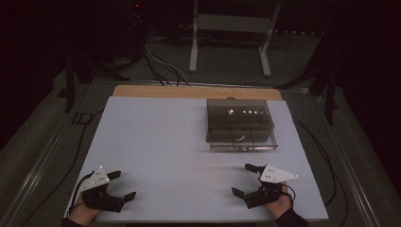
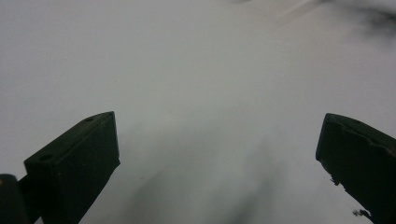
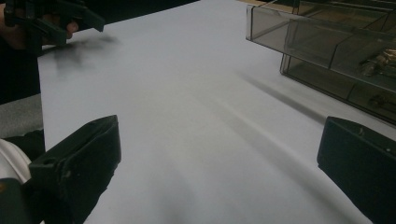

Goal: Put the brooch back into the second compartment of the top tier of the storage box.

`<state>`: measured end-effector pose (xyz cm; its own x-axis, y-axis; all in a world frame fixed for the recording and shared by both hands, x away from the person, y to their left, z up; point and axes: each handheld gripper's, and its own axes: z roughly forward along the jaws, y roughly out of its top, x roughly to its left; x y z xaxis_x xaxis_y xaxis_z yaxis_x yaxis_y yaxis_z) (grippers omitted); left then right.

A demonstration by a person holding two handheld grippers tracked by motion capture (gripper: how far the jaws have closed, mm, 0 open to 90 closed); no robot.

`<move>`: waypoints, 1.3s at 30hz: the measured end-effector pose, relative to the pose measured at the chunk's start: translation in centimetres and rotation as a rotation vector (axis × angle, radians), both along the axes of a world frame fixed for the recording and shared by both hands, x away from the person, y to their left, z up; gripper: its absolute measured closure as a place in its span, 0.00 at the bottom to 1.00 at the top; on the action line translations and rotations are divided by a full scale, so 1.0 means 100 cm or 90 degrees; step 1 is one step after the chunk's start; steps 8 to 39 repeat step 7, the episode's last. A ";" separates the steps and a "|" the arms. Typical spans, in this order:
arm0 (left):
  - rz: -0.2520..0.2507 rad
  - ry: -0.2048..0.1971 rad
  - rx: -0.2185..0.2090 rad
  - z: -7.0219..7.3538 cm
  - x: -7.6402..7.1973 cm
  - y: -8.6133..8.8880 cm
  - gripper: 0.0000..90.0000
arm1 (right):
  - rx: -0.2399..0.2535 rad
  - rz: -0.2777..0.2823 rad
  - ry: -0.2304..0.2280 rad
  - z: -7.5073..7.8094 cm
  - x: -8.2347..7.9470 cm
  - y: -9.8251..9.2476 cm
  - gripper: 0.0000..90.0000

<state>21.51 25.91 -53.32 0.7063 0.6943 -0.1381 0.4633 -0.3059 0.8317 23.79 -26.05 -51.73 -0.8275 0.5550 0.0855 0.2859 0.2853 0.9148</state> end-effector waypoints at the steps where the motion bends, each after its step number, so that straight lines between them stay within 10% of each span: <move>1: -0.001 0.003 -0.002 0.000 0.000 0.000 0.01 | 0.001 0.000 0.001 0.000 0.000 0.000 0.00; 39: -0.001 0.001 -0.005 0.000 0.000 0.000 0.01 | -0.002 0.003 0.002 0.000 0.000 0.001 0.00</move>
